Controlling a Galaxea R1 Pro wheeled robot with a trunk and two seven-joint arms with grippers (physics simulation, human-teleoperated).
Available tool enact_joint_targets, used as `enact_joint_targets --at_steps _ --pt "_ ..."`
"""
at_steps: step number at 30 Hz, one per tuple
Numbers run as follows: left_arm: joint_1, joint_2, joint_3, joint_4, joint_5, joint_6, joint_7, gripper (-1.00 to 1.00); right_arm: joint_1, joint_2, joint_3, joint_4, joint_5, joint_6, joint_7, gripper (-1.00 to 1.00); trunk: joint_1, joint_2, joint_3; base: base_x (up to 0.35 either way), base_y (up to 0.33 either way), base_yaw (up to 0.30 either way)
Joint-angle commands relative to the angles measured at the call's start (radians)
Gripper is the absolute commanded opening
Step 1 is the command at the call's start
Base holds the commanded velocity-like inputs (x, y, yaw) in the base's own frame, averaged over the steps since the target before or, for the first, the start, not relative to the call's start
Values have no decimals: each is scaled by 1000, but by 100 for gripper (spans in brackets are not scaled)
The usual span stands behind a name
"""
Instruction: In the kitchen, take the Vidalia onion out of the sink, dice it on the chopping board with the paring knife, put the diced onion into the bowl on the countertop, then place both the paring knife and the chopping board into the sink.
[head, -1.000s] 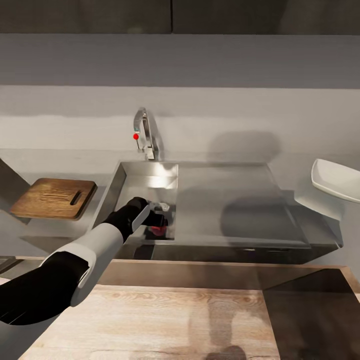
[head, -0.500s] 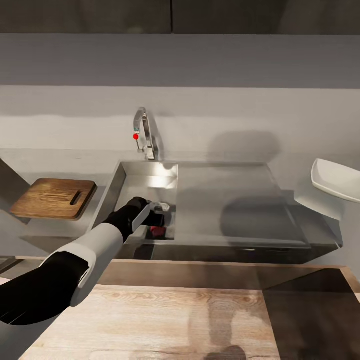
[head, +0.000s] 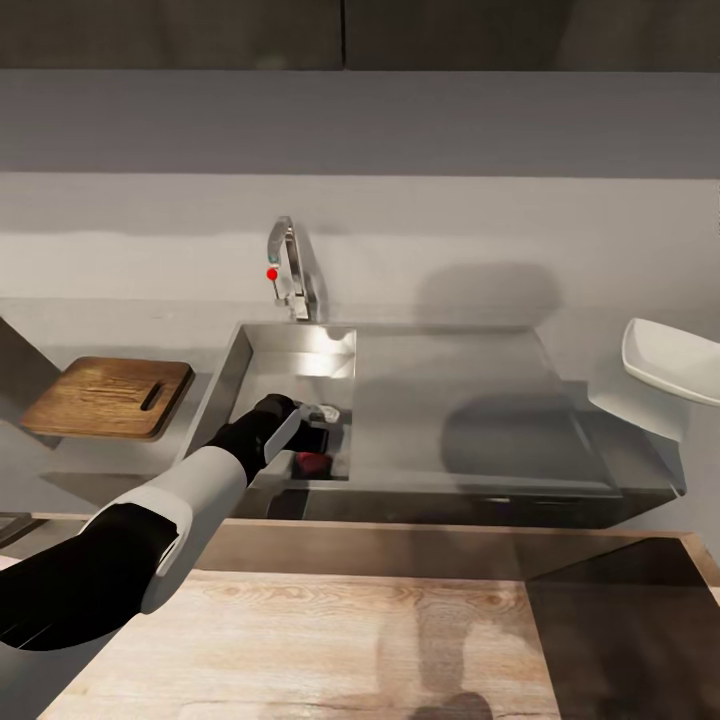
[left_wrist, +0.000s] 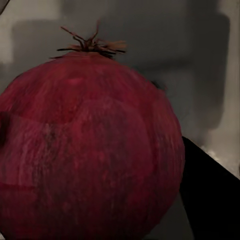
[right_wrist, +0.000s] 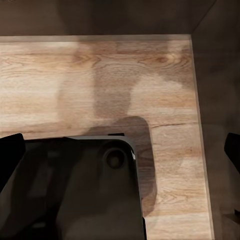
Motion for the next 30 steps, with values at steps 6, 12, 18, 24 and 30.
enact_joint_targets --at_steps 6,12,18,24,30 --pt "-1 1 -8 -3 7 3 2 -100 1 1 -3 -1 7 0 -5 100 1 -2 7 0 0 0" --pt "-1 1 -6 -47 7 4 4 -100 1 1 -3 -1 7 0 -5 100 1 -2 16 0 0 0" --pt "-1 4 -5 -178 7 15 6 -100 1 1 -3 -1 7 0 -5 100 1 -2 26 0 0 0" --pt "-1 27 -5 -368 7 155 6 -100 1 1 -3 -1 7 0 -5 100 1 -2 35 0 0 0" --pt "51 83 -5 -586 8 214 6 -100 1 1 -4 -1 7 0 -5 100 1 -2 44 0 0 0"
